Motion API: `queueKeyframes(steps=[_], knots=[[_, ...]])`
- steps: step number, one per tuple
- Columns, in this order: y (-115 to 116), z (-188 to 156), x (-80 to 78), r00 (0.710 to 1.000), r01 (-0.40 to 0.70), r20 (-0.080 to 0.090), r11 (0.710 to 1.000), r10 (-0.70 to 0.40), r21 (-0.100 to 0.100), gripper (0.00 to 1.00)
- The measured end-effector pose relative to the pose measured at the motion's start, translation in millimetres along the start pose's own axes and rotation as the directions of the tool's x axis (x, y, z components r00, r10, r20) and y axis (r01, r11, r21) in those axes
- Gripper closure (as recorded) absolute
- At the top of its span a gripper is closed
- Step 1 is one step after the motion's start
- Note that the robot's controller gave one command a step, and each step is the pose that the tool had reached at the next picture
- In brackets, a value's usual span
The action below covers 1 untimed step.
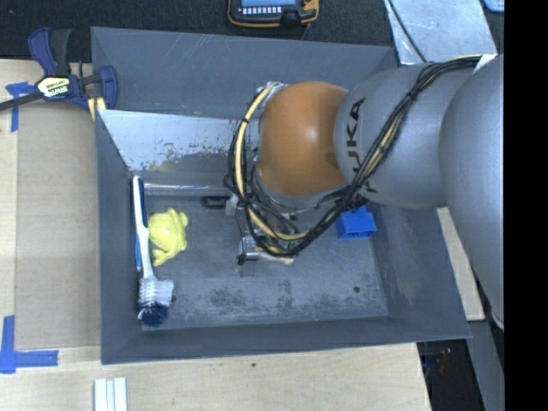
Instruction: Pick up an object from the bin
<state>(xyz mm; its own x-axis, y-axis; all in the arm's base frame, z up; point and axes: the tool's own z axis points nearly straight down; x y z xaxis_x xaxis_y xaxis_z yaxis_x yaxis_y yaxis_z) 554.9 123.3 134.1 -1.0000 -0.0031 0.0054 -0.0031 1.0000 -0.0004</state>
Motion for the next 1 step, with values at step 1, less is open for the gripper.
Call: queueKeyframes(steps=[1], knots=[[-0.7, -4.9, -2.0, 1.0, -0.003, 0.008, 1.0, 0.003, -0.001, 0.0]])
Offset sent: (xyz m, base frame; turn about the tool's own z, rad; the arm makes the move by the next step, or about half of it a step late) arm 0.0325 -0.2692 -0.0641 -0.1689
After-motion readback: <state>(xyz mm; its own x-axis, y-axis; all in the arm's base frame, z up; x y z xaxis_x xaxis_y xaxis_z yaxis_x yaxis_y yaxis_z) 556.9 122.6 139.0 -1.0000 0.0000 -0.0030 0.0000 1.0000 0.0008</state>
